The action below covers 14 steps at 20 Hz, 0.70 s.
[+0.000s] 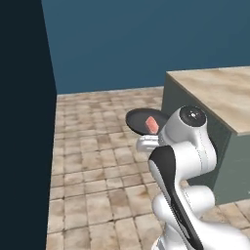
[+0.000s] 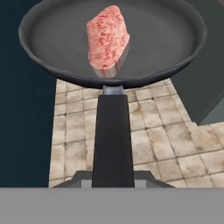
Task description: Pick up the pan with the steak in it and place it on the dining table. Then place the steak on the plate.
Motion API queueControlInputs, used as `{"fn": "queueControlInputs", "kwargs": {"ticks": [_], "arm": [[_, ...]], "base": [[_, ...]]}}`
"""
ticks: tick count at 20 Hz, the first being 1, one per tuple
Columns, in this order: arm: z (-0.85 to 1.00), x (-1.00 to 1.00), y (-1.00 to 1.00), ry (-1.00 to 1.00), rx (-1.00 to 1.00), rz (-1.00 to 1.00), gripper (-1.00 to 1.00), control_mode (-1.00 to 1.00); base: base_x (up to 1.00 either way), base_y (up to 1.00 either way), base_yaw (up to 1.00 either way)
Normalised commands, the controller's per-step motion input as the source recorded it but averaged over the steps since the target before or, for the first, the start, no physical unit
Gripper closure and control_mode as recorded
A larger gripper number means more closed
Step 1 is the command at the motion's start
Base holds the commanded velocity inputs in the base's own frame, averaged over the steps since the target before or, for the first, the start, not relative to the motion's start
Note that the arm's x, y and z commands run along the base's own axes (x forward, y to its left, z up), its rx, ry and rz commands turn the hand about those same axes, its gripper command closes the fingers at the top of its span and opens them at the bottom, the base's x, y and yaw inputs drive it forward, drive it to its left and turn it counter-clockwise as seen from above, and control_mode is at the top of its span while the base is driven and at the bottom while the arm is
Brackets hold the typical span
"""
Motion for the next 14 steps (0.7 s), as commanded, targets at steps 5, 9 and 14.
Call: {"fn": "queueControlInputs", "kwargs": {"ticks": [5,9,14], "arm": [[0.00,0.00,0.00,0.00,0.00,0.00,1.00,1.00],[0.00,0.00,0.00,0.00,0.00,0.00,1.00,1.00],[0.00,0.00,0.00,0.00,0.00,0.00,1.00,1.00]], "base": [[1.00,0.36,-0.09],[1.00,0.34,-0.09],[1.00,0.35,-0.09]]}}
